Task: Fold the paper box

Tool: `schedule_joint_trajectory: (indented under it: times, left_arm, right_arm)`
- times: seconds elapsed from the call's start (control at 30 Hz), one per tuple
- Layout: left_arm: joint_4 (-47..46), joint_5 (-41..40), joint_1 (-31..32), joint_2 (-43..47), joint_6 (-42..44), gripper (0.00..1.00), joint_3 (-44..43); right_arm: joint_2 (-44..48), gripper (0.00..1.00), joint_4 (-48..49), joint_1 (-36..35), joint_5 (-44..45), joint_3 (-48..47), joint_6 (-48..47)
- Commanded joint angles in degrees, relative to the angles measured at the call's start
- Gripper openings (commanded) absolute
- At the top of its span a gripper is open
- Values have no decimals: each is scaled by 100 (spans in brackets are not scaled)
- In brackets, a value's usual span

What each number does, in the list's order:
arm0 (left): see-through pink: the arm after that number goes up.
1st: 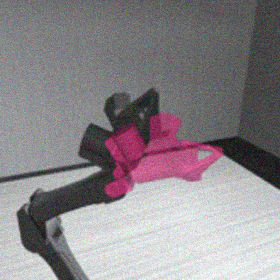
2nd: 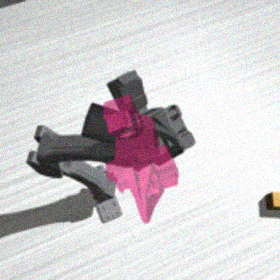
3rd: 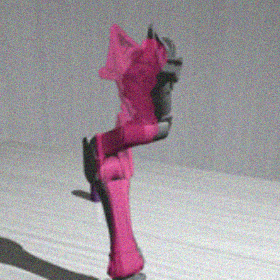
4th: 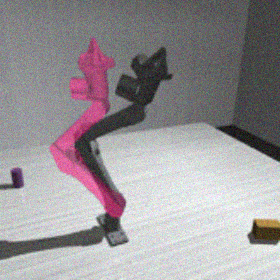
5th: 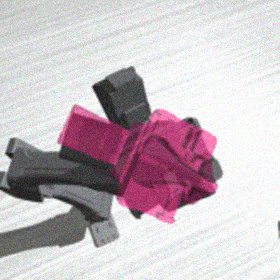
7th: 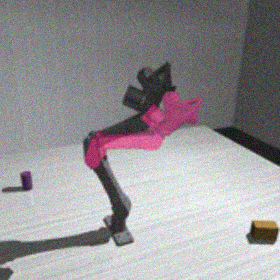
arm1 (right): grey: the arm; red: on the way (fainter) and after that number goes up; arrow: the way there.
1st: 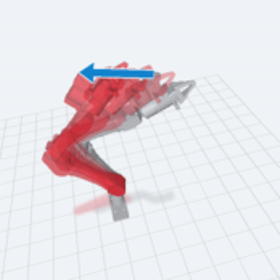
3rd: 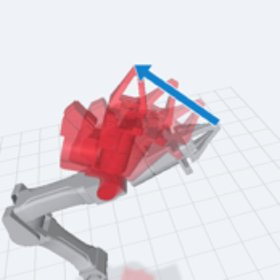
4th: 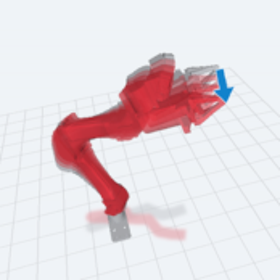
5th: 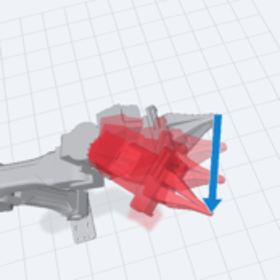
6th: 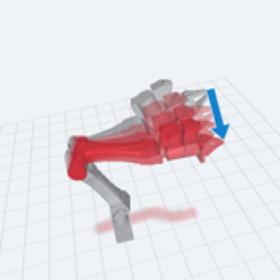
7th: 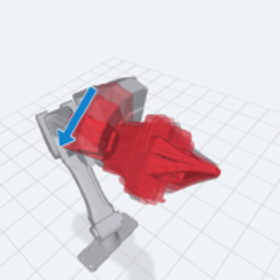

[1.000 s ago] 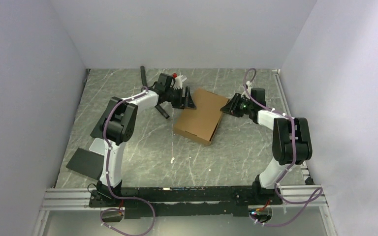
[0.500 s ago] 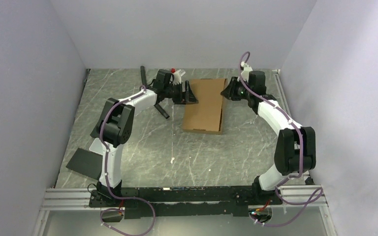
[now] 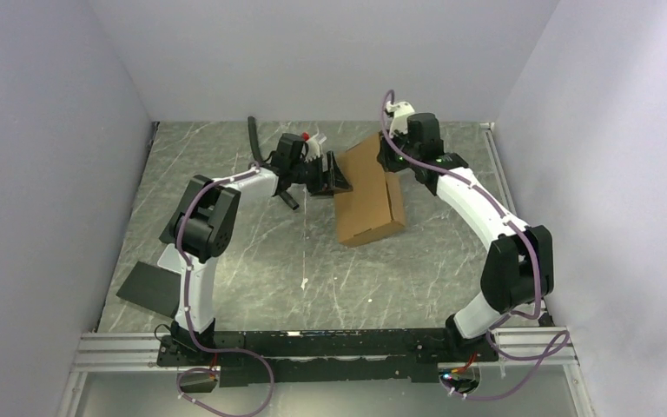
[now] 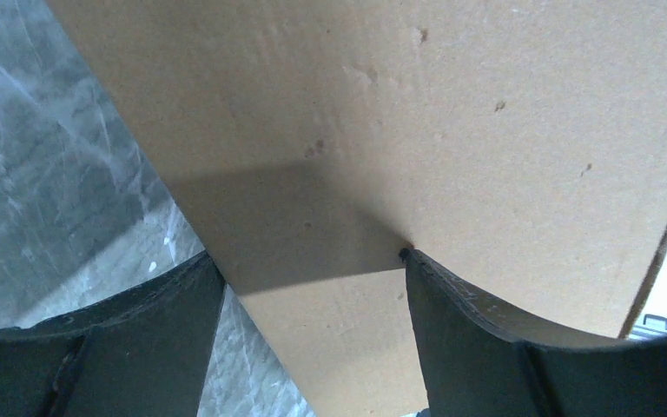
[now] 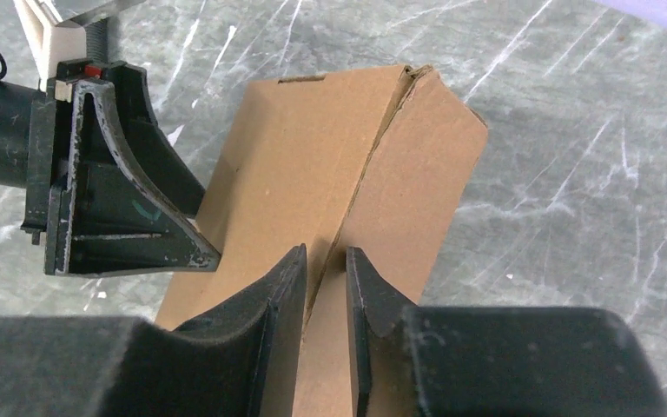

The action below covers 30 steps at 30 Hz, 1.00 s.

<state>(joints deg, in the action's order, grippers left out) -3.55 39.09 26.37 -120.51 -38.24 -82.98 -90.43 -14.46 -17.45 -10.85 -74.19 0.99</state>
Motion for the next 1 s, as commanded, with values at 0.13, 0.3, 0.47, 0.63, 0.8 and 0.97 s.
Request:
schedule_joint_trajectory:
  times: [0.13,0.3,0.47,0.63,0.8,0.97]
  left_arm:
    - [-1075,269,272,224,-386,77,180]
    - [-1034,229,249,185,-424,78,335]
    - [-1267,215,136,164,-679,78,627]
    - [-1453,232,27,163,-861,78,872]
    - [-1447,179,-103,280,-920,78,1113]
    - [-1489,111,-312,439,-1088,77,1519]
  right_arm:
    - [-466,26,-734,-816,-16,-455,-179]
    - [-786,27,-926,-1053,90,-648,-174]
    - [-909,27,-1029,-1448,322,-755,-277]
    - [-968,28,-1075,-1922,629,-783,-459]
    - [-1085,28,-1241,-2235,679,-864,-703]
    - [-1000,29,-1282,-2679,752,-639,-969]
